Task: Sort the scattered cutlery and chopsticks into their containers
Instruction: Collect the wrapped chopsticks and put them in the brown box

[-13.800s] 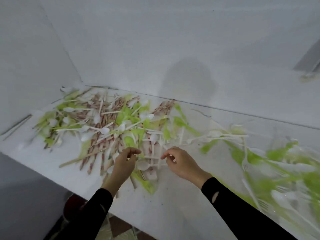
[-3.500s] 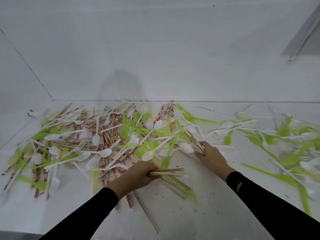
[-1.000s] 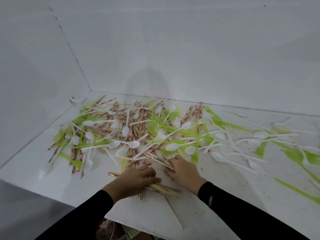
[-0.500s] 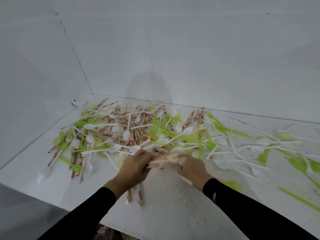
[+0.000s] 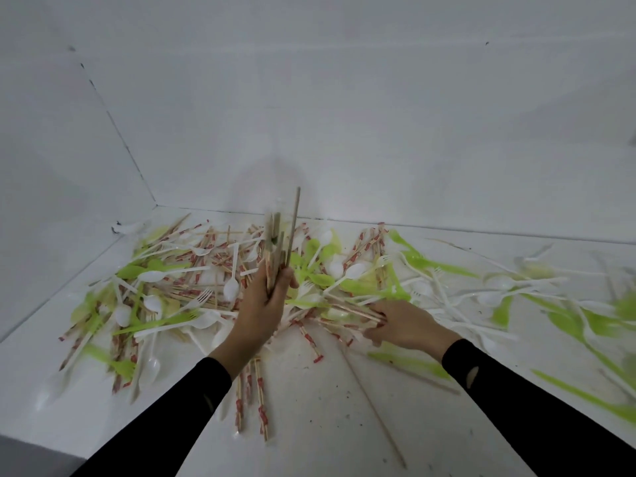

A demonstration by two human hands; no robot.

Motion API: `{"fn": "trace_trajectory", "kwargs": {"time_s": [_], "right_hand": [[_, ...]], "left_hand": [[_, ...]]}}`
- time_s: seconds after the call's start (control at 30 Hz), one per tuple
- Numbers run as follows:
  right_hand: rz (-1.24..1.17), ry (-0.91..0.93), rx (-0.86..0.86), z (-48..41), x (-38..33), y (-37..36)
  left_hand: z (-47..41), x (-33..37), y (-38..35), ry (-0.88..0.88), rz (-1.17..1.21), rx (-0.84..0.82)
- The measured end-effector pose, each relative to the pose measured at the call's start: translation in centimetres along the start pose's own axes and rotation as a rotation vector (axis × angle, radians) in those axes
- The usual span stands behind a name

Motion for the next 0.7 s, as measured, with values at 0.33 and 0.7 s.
{"fn": "trace_trajectory", "kwargs": {"time_s": [0.33, 0.7], "right_hand": [[-0.778, 0.069, -0.181, 2.9, -2.9, 3.9], [-0.672, 0.292, 0.423, 1.7, -4.9, 2.9]], "left_hand": [[1.0, -3.4, -1.6, 0.214, 0.244, 0.078], [4.1, -6.6, -2.2, 0.373, 0.033, -0.063]]}}
Point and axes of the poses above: each hand's wrist, its own z-axis away from the middle knuckle, its own y-axis out of the back of the hand, x = y × z, the point moved 3 cm from there along -z, towards the middle knuckle, and after that the axes turned 3 degrees about -z, right-handed, at the moved point
